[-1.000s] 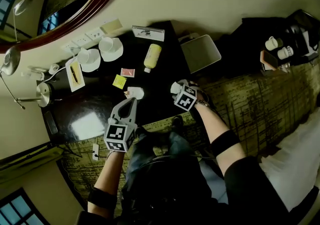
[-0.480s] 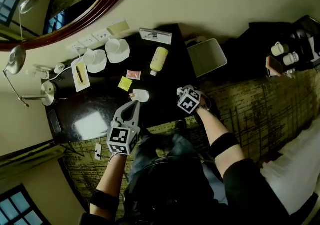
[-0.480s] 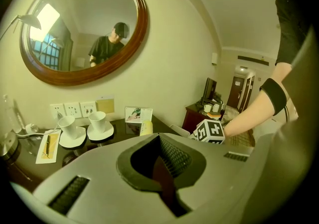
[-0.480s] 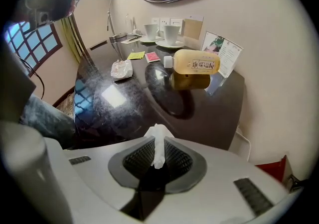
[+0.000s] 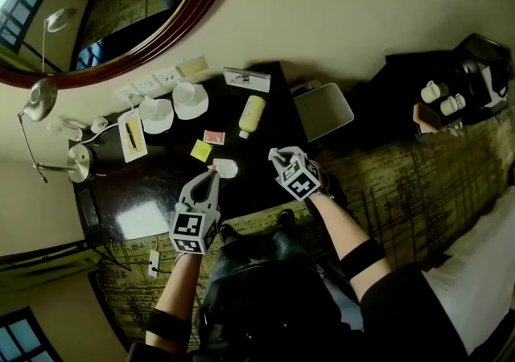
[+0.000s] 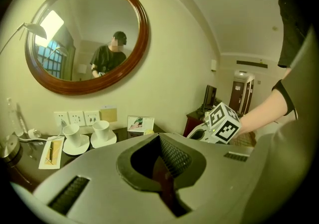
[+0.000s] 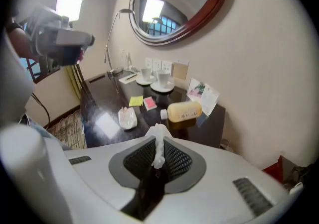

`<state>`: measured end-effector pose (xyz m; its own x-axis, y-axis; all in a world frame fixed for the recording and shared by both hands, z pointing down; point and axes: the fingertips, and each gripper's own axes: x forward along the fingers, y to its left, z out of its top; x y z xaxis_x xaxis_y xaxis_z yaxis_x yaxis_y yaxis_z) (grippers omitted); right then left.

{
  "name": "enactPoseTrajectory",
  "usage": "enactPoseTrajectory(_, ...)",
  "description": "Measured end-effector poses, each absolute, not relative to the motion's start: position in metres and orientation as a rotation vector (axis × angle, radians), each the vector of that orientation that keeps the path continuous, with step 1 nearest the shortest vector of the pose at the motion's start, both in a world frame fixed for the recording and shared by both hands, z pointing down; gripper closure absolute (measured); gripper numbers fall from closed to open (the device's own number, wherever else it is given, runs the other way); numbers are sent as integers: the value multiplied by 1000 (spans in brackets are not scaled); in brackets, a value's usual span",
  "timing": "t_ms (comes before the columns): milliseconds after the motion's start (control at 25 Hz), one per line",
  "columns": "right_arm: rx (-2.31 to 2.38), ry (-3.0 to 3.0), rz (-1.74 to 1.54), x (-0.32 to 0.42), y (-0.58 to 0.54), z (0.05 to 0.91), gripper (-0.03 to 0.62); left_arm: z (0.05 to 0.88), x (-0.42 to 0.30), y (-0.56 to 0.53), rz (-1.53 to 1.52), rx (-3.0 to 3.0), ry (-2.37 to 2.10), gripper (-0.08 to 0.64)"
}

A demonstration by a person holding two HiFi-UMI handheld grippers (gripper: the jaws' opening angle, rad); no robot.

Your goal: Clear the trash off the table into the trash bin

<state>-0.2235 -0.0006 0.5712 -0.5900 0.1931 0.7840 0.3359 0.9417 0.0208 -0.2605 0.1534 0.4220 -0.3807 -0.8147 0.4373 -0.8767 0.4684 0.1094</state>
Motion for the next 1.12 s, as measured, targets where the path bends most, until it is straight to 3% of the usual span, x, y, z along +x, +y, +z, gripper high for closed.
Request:
enactPoseTrajectory(480,-266,-2745,-40,-231,27,371,528,379,-294,204,89,1341,-2451,560)
enactPoseTrajectory(880,-233,-2775,-61,-231,56,364,528,362,-297,202,130,1454,-2431,560)
enactPoseTrajectory(1120,16,-2772,-37,-190,17,371,528,363,-275,145,165,1689,-2287,560)
